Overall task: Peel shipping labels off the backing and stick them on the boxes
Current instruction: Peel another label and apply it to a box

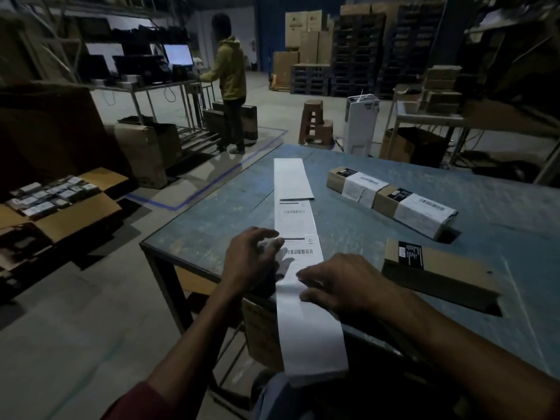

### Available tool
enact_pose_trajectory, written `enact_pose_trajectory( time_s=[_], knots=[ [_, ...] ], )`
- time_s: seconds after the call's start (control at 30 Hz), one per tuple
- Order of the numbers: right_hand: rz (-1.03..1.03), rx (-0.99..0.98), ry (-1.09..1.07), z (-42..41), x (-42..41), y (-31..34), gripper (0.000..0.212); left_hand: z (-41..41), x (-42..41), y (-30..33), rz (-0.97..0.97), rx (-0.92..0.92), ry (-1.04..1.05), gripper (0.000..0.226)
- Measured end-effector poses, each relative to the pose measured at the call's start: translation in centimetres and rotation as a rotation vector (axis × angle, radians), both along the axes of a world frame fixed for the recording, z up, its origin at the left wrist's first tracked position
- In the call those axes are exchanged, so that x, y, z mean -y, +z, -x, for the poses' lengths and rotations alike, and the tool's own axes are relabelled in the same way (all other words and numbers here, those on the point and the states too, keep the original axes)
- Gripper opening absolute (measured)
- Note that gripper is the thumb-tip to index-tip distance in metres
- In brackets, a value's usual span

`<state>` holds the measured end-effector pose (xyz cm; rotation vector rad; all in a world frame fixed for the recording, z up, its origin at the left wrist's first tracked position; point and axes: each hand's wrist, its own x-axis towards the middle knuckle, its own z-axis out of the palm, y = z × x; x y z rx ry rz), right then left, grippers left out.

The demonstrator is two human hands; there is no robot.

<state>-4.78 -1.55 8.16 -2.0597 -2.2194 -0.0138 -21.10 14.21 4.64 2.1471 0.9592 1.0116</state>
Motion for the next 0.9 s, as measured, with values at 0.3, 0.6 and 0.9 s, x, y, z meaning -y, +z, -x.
enact_pose_trajectory(
  time_s=[0.3, 0.6, 0.9],
  knots=[
    [-0.206, -0.143, 0.032, -0.6, -0.3, -0.2, 0.020, 2.6, 5.3, -0.1, 0.052, 0.263, 0.248, 0.017],
    [-0.266, -0.498, -0.128, -0.4, -1.3, 0.2, 0.014, 2.9, 7.2, 0.6, 0.360, 0.251, 0.054, 0.085],
    [-0.178, -0.645, -0.097, -0.5, -1.2, 1.2, 0.022, 2.5, 6.3, 0.5, 0.438, 0.386, -0.036, 0.059]
  ],
)
